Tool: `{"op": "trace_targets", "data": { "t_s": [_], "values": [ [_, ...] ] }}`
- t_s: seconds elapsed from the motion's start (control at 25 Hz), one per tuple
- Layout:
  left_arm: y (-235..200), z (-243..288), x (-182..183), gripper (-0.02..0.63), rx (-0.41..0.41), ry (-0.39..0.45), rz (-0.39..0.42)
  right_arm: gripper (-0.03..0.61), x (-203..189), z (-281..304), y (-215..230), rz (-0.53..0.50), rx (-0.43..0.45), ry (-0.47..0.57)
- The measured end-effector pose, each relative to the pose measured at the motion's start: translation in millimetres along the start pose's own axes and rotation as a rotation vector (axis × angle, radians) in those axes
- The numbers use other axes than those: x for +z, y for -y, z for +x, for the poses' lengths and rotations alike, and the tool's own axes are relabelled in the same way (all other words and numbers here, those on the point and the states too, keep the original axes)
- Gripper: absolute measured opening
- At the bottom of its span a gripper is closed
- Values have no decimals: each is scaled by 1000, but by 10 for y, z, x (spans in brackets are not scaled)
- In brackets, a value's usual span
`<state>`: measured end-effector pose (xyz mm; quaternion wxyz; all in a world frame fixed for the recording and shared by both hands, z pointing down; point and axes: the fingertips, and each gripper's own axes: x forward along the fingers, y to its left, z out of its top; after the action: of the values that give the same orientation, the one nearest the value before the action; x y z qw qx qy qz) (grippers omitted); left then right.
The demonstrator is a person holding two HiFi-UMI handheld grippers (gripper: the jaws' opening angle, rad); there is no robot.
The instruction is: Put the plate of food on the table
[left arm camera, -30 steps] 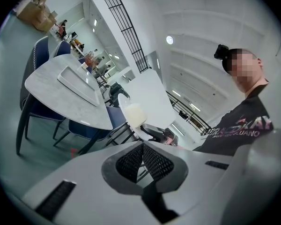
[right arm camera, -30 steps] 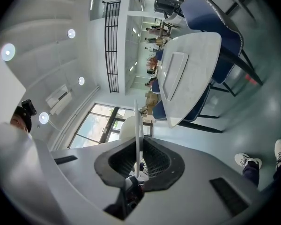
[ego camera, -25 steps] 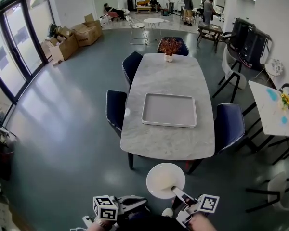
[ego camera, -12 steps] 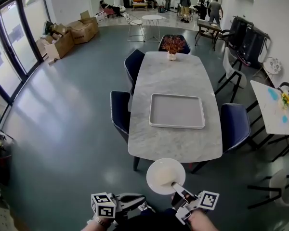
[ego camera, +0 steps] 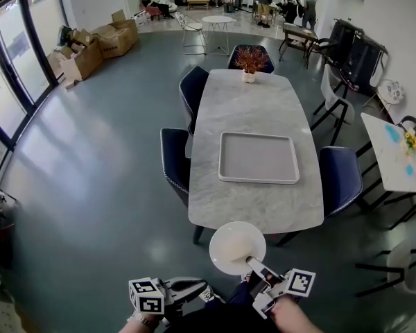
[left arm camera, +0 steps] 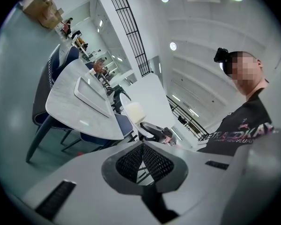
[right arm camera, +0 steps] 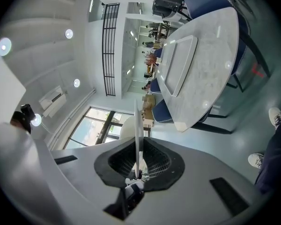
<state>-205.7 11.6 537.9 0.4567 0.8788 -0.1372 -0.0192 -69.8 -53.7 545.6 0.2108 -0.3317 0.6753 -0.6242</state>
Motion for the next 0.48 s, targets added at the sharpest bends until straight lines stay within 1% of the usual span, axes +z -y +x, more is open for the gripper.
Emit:
{"op": "trace_targets", "data": {
  "t_s": [0.28,0.48],
  "values": [
    [-79,-16,191,8,38,54,5,31,233,186,23,-8,-12,-34],
    [-89,112,325,8,53,88,18,31,421,318,-33,-15,8,-63]
  ]
}}
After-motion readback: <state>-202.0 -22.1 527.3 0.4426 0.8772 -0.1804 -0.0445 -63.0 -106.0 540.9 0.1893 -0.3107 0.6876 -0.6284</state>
